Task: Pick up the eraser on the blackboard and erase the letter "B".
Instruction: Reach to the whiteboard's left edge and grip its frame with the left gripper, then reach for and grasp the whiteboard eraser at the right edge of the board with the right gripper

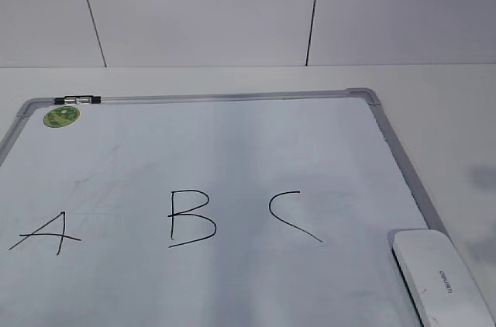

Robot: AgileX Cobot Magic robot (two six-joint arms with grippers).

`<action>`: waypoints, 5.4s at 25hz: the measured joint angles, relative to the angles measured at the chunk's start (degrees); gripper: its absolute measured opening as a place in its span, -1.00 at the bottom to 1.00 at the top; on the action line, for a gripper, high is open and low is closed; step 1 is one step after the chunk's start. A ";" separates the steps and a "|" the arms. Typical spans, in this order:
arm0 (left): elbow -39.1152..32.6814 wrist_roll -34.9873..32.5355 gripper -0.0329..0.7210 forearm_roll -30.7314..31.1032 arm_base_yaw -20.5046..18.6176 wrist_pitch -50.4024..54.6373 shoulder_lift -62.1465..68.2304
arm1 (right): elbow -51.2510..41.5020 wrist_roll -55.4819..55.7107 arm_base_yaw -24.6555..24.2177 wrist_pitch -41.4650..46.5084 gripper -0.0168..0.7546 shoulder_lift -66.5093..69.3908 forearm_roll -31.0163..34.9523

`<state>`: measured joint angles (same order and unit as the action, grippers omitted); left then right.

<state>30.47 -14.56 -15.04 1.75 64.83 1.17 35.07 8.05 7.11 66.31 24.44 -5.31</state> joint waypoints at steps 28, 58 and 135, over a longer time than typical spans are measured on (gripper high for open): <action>22.66 8.28 -0.28 8.81 0.00 4.84 54.07 | 0.36 0.58 0.00 4.91 -0.23 13.35 0.87; 34.57 10.77 -0.26 12.56 -6.24 -1.21 87.98 | 1.08 0.72 0.00 5.03 -0.23 13.44 4.67; 40.75 2.31 -0.86 6.77 -10.24 -8.75 110.53 | 1.08 1.21 -0.09 5.24 -0.23 13.97 9.39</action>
<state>71.22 -12.26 -8.26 -8.49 56.08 111.71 36.15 9.26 7.02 71.55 38.42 4.08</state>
